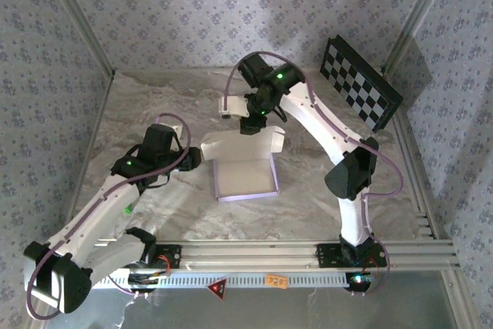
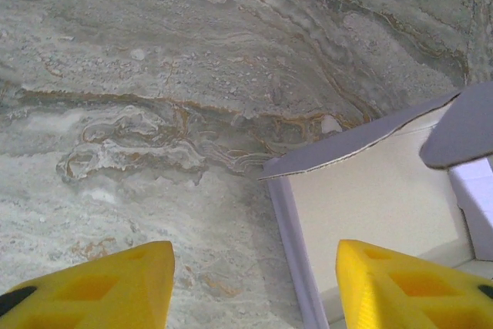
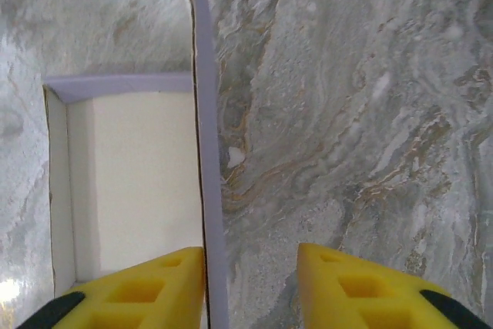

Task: Fold the paper box

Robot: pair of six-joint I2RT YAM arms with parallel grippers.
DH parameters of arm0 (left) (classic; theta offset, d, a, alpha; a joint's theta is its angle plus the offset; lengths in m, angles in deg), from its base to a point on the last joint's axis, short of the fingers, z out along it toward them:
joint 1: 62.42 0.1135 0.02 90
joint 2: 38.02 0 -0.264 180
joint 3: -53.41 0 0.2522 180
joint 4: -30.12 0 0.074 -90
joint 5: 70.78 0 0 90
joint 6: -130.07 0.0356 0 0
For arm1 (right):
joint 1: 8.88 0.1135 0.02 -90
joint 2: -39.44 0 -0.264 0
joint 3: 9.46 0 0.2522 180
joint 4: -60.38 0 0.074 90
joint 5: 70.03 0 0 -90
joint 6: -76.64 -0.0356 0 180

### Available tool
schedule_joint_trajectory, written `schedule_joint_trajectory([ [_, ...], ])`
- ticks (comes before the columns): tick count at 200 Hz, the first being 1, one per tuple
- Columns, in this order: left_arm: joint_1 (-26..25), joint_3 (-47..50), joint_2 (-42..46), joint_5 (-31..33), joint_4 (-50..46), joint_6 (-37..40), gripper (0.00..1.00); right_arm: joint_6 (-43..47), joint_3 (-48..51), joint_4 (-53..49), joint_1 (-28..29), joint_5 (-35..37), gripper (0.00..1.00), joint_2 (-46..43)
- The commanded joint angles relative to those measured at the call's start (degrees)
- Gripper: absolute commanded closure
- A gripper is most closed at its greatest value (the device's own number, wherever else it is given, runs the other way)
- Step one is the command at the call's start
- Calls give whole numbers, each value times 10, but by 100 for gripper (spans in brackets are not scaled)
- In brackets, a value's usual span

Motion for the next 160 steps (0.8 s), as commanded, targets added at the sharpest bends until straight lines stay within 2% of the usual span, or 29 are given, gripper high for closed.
schedule_joint_trajectory([
  [1, 4, -19, -7, -23, 33, 34, 47, -23, -16, -3, -18, -40, 57, -29],
  [25, 4, -8, 7, -34, 59, 37, 49, -106, 57, 71, -43, -45, 50, -95],
  [53, 4, 14, 41, -52, 79, 47, 50, -227, 255, 244, -72, -37, 45, -221],
  [78, 4, 36, 77, -63, 95, 69, 54, -305, 416, 370, -91, -11, 30, -334],
  [91, 4, 49, 94, -64, 104, 81, 50, -314, 481, 414, -104, -18, 23, -382],
  [116, 4, 64, 109, -54, 109, 93, 37, -388, 593, 482, -138, -31, 14, -450],
  [131, 4, 69, 107, -69, 110, 117, 33, -425, 644, 505, -161, -49, 15, -478],
  [160, 3, 99, 118, -79, 145, 124, 31, -459, 725, 548, -205, -89, 23, -512],
])
